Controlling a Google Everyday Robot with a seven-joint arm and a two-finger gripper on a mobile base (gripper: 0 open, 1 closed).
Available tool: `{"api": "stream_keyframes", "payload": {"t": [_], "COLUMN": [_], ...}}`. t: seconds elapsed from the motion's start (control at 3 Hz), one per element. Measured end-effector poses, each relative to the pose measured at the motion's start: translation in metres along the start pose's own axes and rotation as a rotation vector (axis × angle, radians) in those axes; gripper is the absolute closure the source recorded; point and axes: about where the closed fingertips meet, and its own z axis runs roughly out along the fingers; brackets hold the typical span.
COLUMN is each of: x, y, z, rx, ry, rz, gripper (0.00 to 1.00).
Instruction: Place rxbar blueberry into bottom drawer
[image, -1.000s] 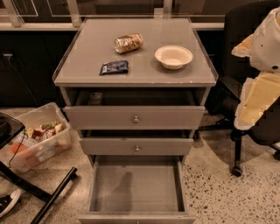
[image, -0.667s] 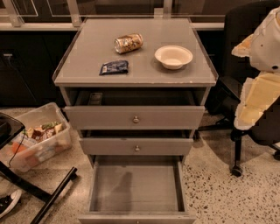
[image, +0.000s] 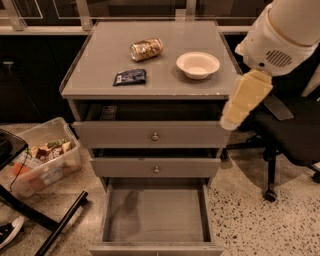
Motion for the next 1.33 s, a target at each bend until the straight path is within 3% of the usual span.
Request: {"api": "stream_keyframes", "payload": {"t": [0.33, 0.67, 1.0, 1.33], "x": [-0.065, -0.136, -0.143, -0.143], "y": [-0.006, -0.013, -0.016, -0.016], "z": [0.028, 0.049, 0.046, 0.046], "rx": [-0.006, 0.031, 0.038, 0.037], "ry": [-0.137, -0.238, -0.261, -0.260], "rz": [0.114, 0.191, 0.267, 0.267], "gripper": [0.00, 0.00, 0.00, 0.00]}}
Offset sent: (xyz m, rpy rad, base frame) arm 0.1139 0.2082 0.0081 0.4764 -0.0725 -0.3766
